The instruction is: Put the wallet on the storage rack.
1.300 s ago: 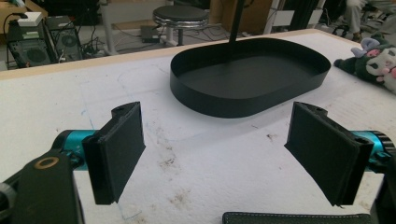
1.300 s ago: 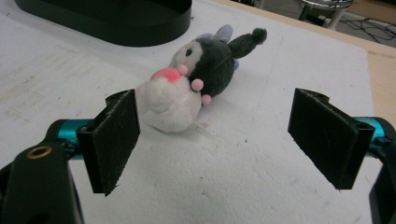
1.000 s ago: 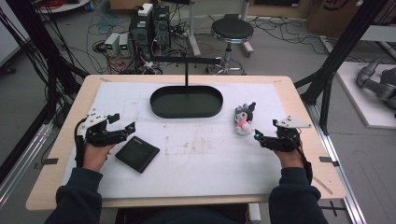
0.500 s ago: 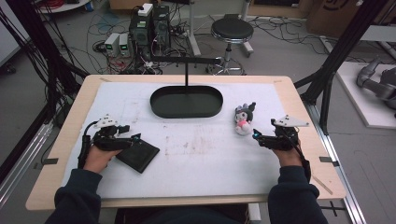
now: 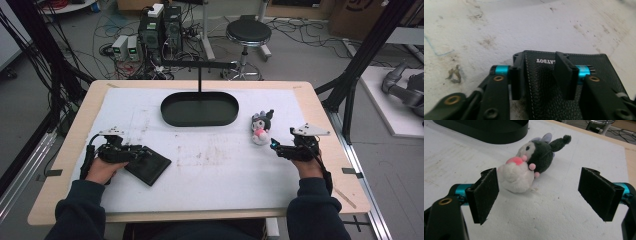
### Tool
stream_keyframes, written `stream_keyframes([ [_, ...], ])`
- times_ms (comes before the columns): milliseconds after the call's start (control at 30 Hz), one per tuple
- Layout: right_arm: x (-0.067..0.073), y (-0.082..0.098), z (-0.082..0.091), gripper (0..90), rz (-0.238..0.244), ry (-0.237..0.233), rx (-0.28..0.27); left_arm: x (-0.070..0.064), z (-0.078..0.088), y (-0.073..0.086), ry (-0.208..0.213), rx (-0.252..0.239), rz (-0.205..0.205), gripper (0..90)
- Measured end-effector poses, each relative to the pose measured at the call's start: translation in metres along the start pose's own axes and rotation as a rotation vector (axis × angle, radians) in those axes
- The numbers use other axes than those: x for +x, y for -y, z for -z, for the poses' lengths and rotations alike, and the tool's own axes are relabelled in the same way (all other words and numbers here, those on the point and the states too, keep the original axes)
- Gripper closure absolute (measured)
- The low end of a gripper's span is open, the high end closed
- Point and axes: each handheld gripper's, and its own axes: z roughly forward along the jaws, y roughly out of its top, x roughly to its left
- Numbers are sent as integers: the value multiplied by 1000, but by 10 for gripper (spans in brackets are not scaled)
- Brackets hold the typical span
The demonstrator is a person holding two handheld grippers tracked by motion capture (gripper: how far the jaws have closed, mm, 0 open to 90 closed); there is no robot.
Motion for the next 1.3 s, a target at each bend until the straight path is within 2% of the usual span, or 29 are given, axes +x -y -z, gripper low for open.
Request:
stream_keyframes([
  [33, 1, 0, 0, 171, 2, 0, 3, 0, 1, -1, -3, -14, 12, 734],
  [67, 1, 0, -1, 171, 4, -1, 4, 0, 1, -2, -2, -19, 12, 755],
  [167, 2, 0, -1, 171, 6, 1, 8, 0, 3, -5, 5, -46, 15, 773],
  [267, 1, 0, -2, 171, 7, 6, 14, -2, 5, -8, -17, -83, -2, 793],
  [400, 1, 1, -2, 171, 5, 7, 15, 1, 16, -13, -105, -193, -3, 804],
  [467, 1, 1, -3, 171, 4, 7, 17, 5, 22, -13, -164, -244, 21, 810],
  [600, 2, 1, -4, 172, 0, 3, 19, 13, 24, -12, -240, -292, 62, 811],
  [733, 4, 0, -5, 172, 6, -3, 21, 17, 15, -10, -298, -230, 51, 786],
  [767, 5, 0, -5, 172, 2, -4, 23, 17, 14, -10, -299, -223, 51, 763],
  [833, 5, 0, -6, 172, 8, -5, 24, 15, 13, -10, -289, -207, 43, 545],
  [900, 5, 0, -5, 172, 5, -4, 24, 6, 13, -12, -237, -192, 8, 520],
  [1033, 4, 1, -5, 172, 3, -4, 26, -16, 6, -14, -183, -141, -84, 492],
  [1100, 4, 1, -6, 173, 6, -5, 27, -28, -3, -15, -162, -119, -112, 453],
  [1200, 4, 1, -6, 173, 9, -8, 25, -40, -14, -16, -167, -93, -158, 419],
  [1300, 4, 1, -5, 173, 4, -8, 26, -47, -21, -16, -201, -73, -193, 380],
])
